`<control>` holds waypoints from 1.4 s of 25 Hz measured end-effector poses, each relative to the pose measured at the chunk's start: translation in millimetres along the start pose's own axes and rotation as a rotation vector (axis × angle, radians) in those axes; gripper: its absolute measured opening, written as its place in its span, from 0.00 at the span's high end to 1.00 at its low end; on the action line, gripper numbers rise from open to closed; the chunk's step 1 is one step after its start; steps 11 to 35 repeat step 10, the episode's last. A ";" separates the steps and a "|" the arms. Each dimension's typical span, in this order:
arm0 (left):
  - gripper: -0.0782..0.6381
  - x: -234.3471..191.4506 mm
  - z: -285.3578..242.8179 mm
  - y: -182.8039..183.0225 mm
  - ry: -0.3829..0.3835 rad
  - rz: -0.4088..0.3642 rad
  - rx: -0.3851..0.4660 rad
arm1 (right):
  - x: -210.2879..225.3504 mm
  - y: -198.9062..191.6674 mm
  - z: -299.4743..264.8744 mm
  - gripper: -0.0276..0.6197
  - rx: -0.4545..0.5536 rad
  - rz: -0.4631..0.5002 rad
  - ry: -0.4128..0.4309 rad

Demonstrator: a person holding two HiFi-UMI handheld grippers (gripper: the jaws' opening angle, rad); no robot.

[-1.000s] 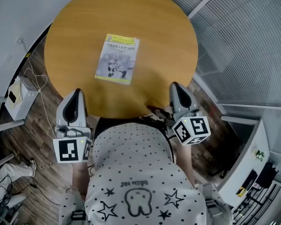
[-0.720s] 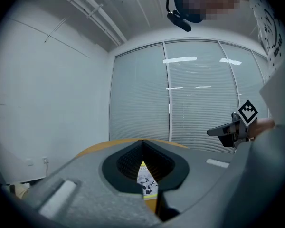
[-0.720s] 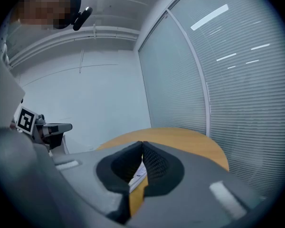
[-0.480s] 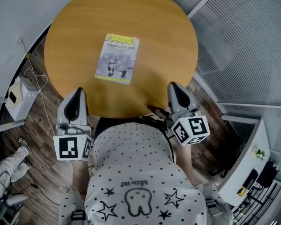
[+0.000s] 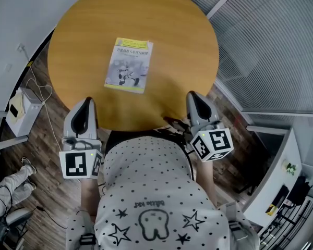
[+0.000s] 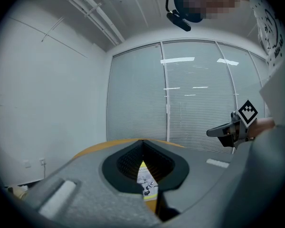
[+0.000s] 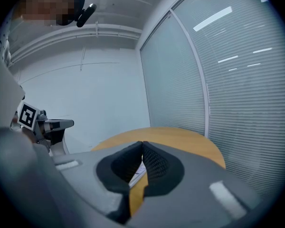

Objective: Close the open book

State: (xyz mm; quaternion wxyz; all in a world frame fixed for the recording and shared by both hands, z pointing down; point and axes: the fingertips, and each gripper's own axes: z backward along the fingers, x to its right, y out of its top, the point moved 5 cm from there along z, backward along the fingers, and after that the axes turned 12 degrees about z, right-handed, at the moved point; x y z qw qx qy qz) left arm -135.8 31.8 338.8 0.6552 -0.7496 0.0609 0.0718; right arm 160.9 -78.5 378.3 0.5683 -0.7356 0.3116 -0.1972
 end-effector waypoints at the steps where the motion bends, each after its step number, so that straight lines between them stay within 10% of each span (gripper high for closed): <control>1: 0.88 0.2 -0.1 0.2 -0.002 -0.001 0.001 | 0.0 -0.1 0.2 0.95 0.000 0.001 -0.001; 35: 0.88 -0.9 0.7 1.5 -0.001 -0.004 0.001 | -3.0 3.4 -0.9 0.95 0.000 0.003 0.004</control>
